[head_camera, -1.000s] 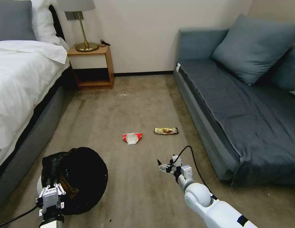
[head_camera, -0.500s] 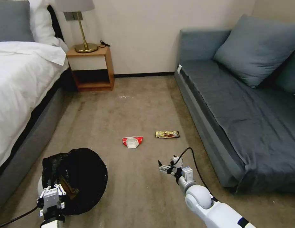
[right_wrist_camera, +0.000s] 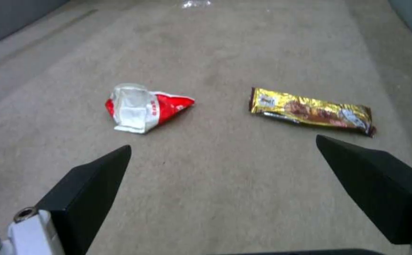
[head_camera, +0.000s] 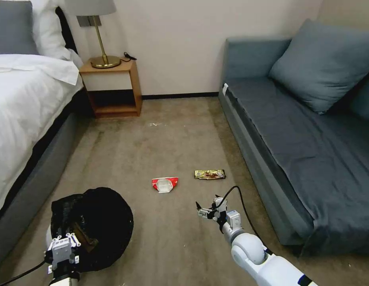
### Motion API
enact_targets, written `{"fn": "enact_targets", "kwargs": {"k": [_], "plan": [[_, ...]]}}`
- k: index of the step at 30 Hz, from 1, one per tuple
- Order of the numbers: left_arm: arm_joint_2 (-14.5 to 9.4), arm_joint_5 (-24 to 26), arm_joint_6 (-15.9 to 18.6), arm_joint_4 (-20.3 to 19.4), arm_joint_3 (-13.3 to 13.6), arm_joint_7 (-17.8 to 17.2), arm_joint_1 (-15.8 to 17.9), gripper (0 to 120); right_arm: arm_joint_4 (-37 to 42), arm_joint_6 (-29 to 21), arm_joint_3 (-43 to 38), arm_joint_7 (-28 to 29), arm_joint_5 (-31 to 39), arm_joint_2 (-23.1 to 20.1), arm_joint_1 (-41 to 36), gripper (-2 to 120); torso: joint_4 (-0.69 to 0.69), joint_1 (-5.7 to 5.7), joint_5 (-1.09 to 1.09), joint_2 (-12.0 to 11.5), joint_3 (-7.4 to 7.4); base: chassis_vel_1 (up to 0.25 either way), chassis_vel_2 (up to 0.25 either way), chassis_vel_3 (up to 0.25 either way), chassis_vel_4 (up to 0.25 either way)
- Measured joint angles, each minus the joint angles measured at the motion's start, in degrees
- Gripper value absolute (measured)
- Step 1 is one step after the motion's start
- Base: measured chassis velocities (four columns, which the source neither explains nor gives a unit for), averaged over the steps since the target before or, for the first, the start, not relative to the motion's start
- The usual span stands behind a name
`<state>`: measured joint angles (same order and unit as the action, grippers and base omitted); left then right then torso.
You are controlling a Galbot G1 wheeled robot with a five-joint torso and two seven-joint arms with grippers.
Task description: Pick up the trash bin, then pick up the garbage on the floor and place it into the trash bin.
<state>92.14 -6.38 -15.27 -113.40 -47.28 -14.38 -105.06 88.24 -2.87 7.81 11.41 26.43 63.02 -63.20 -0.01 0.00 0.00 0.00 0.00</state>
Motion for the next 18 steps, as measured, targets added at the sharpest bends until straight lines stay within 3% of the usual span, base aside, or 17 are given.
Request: {"fn": "enact_targets", "kwargs": {"k": [18], "plan": [[0.0, -0.1, -0.7, 0.8, -0.1, -0.2, 0.2, 6, -0.6, 4.2, 1.4, -4.1, -2.0, 0.5, 1.1, 100, 0.01, 0.00, 0.01, 0.0, 0.00, -0.082, 0.092, 0.087, -0.089]]}}
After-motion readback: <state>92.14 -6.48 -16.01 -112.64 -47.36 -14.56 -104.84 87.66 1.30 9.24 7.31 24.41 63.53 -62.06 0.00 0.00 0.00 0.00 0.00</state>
